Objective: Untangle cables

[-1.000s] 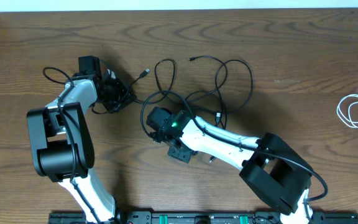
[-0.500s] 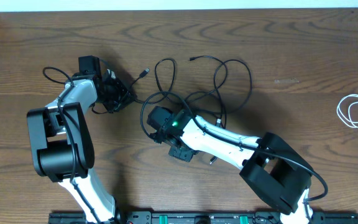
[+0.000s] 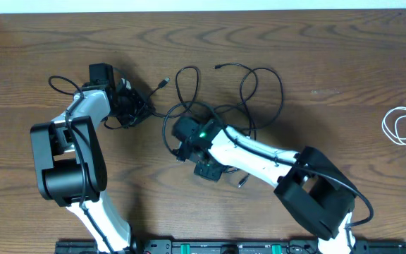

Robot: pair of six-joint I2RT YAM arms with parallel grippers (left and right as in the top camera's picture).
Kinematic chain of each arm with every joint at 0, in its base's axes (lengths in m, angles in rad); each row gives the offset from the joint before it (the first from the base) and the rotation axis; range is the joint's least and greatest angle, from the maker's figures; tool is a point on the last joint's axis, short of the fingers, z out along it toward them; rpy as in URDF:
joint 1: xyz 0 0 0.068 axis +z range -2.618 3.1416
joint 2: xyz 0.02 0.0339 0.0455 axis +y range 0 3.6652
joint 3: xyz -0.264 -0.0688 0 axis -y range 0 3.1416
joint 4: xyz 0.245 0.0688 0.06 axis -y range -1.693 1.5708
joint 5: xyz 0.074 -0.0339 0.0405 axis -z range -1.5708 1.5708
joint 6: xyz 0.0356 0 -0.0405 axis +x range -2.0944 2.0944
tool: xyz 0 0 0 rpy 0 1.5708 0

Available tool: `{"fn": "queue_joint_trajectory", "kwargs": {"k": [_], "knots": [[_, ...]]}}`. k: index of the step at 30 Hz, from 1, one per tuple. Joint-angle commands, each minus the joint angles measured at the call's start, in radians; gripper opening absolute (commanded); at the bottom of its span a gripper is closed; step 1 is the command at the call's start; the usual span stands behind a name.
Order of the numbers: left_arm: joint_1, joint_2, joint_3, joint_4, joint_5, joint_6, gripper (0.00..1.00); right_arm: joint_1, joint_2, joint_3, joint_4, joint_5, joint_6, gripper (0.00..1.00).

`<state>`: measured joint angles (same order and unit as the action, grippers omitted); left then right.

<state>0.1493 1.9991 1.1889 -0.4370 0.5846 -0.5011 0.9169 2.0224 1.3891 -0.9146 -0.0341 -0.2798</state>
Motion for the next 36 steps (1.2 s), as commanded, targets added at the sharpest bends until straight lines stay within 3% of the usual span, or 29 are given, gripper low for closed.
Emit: {"fn": "queue_joint_trajectory", "kwargs": {"k": [1,12,16,17,23,36], "knots": [[0.002,0.014,-0.005,-0.007,-0.062,-0.002,0.13,-0.020,0.009,-0.039,0.006,-0.083,-0.079,0.17],[0.002,0.014,-0.005,-0.007,-0.062,-0.002,0.13,-0.021,0.009,-0.107,0.036,-0.072,-0.080,0.20],[0.002,0.014,-0.005,-0.007,-0.062,-0.002,0.13,-0.021,0.009,-0.107,0.030,-0.046,-0.053,0.11],[0.002,0.014,-0.005,-0.006,-0.062,-0.002,0.13,-0.020,0.009,-0.107,0.029,-0.038,-0.045,0.01],[0.002,0.014,-0.005,-0.007,-0.062,-0.002,0.13,-0.025,0.008,-0.104,0.019,-0.038,-0.011,0.01],[0.002,0.014,-0.005,-0.007,-0.062,-0.002,0.13,-0.325,-0.038,-0.085,-0.174,0.039,0.077,0.01]]}}
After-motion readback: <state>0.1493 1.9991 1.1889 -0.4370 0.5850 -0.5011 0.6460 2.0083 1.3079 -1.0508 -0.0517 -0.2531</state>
